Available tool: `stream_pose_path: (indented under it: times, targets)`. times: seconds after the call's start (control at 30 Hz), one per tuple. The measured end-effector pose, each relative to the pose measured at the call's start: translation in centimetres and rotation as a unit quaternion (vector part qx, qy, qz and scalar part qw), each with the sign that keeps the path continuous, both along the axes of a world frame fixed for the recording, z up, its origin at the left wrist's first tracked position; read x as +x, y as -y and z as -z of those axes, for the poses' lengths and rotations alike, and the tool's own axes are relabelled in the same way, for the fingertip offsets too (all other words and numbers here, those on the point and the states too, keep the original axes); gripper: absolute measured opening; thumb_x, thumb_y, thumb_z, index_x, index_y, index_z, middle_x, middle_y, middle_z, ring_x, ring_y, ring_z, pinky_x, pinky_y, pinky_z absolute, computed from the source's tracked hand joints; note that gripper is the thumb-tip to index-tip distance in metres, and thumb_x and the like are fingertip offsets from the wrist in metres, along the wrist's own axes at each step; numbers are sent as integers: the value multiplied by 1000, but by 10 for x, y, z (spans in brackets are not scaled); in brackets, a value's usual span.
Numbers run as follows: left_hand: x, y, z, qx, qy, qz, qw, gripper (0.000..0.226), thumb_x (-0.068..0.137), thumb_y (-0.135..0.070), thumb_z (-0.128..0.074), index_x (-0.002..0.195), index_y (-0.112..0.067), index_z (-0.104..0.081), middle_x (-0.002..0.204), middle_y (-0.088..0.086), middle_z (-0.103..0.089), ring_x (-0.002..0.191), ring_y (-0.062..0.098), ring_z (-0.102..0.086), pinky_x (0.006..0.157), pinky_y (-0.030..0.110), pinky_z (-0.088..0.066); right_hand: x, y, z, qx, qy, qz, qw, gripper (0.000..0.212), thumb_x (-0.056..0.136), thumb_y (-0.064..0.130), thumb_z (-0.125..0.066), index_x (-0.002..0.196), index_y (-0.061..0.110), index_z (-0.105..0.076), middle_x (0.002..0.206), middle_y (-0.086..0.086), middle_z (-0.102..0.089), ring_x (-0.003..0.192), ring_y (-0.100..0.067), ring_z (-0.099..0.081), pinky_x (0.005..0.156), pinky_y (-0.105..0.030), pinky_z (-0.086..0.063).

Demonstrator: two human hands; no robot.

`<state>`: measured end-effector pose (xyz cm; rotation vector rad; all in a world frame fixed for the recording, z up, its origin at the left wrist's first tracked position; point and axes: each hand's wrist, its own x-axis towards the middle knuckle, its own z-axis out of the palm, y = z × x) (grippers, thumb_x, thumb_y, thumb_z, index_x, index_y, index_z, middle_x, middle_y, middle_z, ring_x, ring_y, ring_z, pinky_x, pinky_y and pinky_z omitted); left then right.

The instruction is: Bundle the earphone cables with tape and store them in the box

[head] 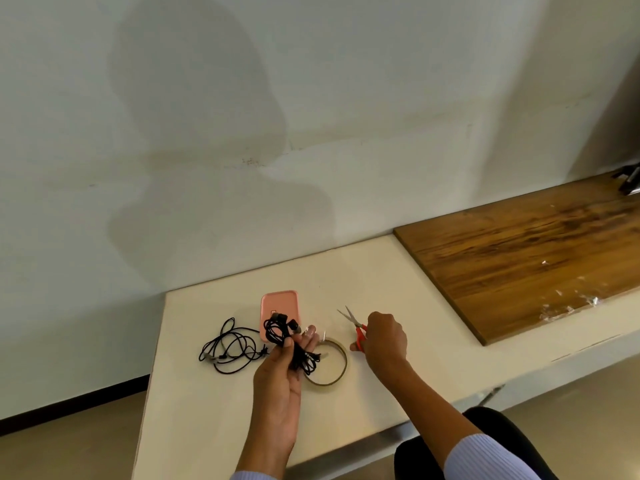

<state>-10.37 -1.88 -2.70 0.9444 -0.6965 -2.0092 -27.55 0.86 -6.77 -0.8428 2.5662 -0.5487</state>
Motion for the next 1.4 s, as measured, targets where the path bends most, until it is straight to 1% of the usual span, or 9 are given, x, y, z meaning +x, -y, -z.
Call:
stream_pose_path:
  times: [0.13, 0.23, 0.37, 0.47, 0.57, 0.7, 0.8, 0.93, 1.4]
  targets:
    - [34, -11, -28, -40, -26, 17, 999, 14, 67, -18, -77, 69, -4, -74, 98, 25, -70, 83, 27, -73, 68, 31, -60, 7, -1, 2, 29, -56, -35, 997, 37, 79, 29, -74, 105, 9, -58, 106, -5, -56, 75, -14, -52, 69, -26, -49]
    - [55, -14, -15, -27, -86, 62, 994, 62, 19, -29, -97, 68, -1, -73, 96, 26, -71, 85, 31, -72, 60, 34, -60, 6, -2, -1, -24, -19, -21, 999, 25, 77, 19, -76, 96, 9, -63, 99, -3, -54, 78, -16, -60, 71, -27, -53]
    - [73, -11, -2, -69, -126, 43, 989, 37, 97, -8, -46, 125, 16, -46, 141, 41, -13, 134, 45, -33, 109, 49, -32, 3, 0, -4, -82, 34, -3, 996, 17, 79, -4, -65, 72, 11, -63, 59, 4, -59, 66, -14, -69, 70, -24, -56]
    - [74, -10, 11, -72, -29, 72, 994, 59, 24, -28, -98, 71, 0, -74, 100, 28, -69, 87, 30, -72, 63, 33, -59, 2, 1, -4, -70, 8, -32, 997, 13, 77, -4, -65, 77, 9, -68, 67, 1, -63, 71, -16, -68, 71, -23, -56]
    - [79, -8, -7, -8, -68, 32, 997, 64, 1, -33, -95, 55, -7, -72, 82, 18, -74, 72, 25, -73, 49, 29, -56, 2, 2, -4, -44, -6, -64, 997, 12, 78, 0, -66, 87, 7, -70, 85, -6, -69, 79, -19, -67, 73, -25, -55]
    - [74, -10, -12, 47, -13, -16, 999, 45, 49, -23, -92, 76, 1, -66, 89, 22, -72, 72, 27, -73, 49, 31, -57, 11, 0, -14, -55, 11, -98, 994, 11, 81, 7, -69, 91, 7, -72, 93, -6, -71, 83, -17, -66, 76, -25, -54]
    - [73, -14, -17, 62, -21, -31, 997, 20, 96, -6, -42, 91, 4, -58, 90, 20, -73, 74, 25, -73, 54, 31, -59, 38, -12, -43, -156, 142, -90, 973, 21, 87, 27, -65, 83, 7, -73, 84, -4, -73, 75, -14, -67, 76, -29, -55]
    - [72, -16, -24, 49, 4, -23, 999, 22, 96, -5, -40, 93, 4, -59, 94, 23, -72, 83, 27, -72, 87, 41, -51, 86, -39, -78, -200, 412, -70, 886, 34, 85, 45, -62, 93, 12, -69, 88, -2, -75, 83, -13, -71, 73, -28, -59]
    - [76, -20, -32, 32, 39, -30, 998, 21, 96, -9, -44, 91, -3, -62, 101, 22, -71, 97, 30, -69, 86, 35, -50, 105, -44, -71, -230, 489, -33, 841, 20, 75, 7, -75, 94, 4, -71, 89, -14, -74, 84, -22, -72, 67, -25, -57]
